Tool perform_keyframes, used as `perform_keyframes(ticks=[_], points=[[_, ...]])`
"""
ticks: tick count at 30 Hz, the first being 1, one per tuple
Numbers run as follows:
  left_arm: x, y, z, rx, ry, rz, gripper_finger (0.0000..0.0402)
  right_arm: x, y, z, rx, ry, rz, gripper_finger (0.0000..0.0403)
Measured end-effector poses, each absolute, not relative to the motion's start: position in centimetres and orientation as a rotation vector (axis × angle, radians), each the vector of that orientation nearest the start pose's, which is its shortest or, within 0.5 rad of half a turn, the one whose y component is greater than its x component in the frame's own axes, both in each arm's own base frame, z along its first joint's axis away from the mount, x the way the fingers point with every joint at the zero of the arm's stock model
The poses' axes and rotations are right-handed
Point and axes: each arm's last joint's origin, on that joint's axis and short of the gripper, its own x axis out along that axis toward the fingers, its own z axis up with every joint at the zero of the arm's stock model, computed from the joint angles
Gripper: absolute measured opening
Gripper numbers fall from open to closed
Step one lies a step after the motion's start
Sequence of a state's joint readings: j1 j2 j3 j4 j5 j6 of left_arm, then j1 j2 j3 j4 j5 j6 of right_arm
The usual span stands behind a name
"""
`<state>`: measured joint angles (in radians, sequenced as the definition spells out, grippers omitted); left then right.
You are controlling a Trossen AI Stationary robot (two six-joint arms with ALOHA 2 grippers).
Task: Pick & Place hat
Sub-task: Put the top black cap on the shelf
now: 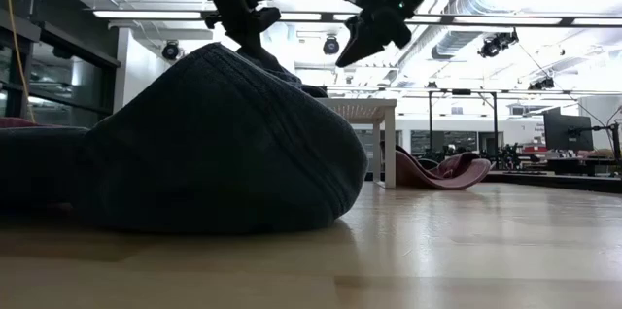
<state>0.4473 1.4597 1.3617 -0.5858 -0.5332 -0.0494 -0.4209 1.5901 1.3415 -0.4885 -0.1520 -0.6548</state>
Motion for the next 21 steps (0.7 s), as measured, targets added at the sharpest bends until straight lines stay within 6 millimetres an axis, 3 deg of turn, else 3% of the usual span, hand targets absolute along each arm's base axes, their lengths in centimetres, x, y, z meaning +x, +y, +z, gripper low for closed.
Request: perform_keyframes(ticks=[6, 11, 21], points=[[27.5, 14.8, 34.3, -0.020, 0.684, 0.960, 0.0002, 33.7, -12.9, 28.6, -0.612, 0.798, 0.028, 0.0107], [27.5, 14.8, 34.3, -0.020, 0.685, 0.958, 0.0002, 35.3, -12.5, 27.9, -0.726, 0.805, -0.063, 0.0166], [27.5, 14.8, 34.2, -0.022, 0.699, 0.951, 0.0002, 36.0, -12.0, 26.6, -0.735, 0.846, -0.036, 0.0185]])
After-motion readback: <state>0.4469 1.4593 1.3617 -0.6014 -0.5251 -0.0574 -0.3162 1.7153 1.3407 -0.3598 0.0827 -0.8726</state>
